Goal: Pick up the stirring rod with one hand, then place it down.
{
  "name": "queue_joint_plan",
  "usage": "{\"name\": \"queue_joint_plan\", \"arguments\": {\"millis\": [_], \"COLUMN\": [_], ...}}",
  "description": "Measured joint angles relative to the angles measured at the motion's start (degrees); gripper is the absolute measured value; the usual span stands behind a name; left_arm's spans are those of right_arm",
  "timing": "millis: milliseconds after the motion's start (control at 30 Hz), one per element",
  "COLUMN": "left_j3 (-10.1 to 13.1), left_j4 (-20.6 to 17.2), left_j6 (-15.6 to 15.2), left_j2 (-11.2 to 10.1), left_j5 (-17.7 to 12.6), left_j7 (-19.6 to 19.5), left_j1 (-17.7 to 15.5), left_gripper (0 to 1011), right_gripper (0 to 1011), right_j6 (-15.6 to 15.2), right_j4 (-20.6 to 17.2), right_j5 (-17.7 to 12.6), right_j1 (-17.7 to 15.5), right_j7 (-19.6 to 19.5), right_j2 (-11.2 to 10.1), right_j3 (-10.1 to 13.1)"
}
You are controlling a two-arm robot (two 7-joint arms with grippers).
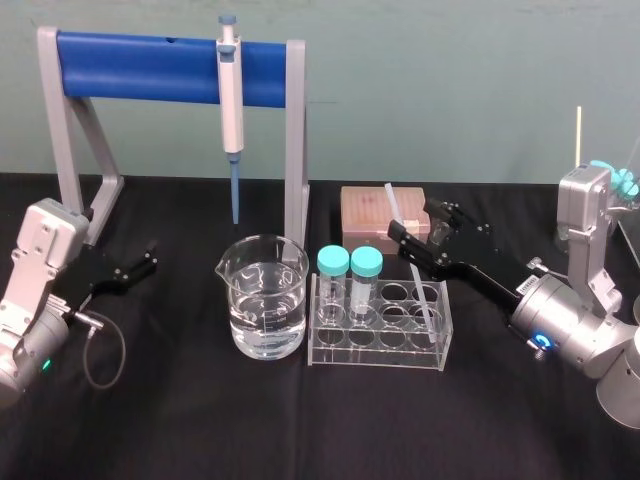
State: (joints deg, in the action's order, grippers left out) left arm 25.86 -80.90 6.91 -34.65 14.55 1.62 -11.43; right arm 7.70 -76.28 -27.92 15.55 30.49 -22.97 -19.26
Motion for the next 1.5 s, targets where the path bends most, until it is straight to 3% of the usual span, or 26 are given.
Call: {"name": "queue_joint_plan", "arguments": {"millis": [267,400,533,567,600,633,833,1067,1500], "left_j3": [0.0,0.0,0.0,0.0,0.0,0.0,0.0,0.0,0.0], "left_j4": [0.0,0.0,0.0,0.0,0.0,0.0,0.0,0.0,0.0], "left_j6": [0.0,0.0,0.0,0.0,0.0,0.0,0.0,0.0,0.0], "left_j2": [0.0,0.0,0.0,0.0,0.0,0.0,0.0,0.0,0.0], "left_j5": [0.0,0.0,0.0,0.0,0.0,0.0,0.0,0.0,0.0], "left_j7": [0.0,0.0,0.0,0.0,0.0,0.0,0.0,0.0,0.0], "left_j1": [0.0,0.0,0.0,0.0,0.0,0.0,0.0,0.0,0.0], "left_gripper": [1000,1000,1001,1001,1000,1000,1000,1000,1001], "right_gripper": [973,1000,1000,1000,1000,1000,1000,1000,1000], "right_j6": [0.06,0.76,1.86,1.86,1.75,1.52,-2.23,-5.47,-5.22], "right_j4": [-0.03,-0.8,-3.1,-3.1,-4.33,-4.73,-5.67,-4.95,-5.0], "right_j5": [-0.06,-0.08,2.65,2.65,4.45,5.12,8.42,9.15,9.07], "right_j1": [-0.01,-0.6,-2.48,-2.48,-3.72,-4.19,-6.29,-6.8,-6.81], "right_j7": [0.0,-1.59,-8.81,-8.81,-13.26,-14.79,-22.6,-24.11,-24.09], "right_j2": [0.0,0.22,1.04,1.04,1.55,1.77,3.34,4.46,4.36], "right_j3": [0.04,1.21,3.92,3.92,5.38,5.86,7.99,8.9,8.89]}}
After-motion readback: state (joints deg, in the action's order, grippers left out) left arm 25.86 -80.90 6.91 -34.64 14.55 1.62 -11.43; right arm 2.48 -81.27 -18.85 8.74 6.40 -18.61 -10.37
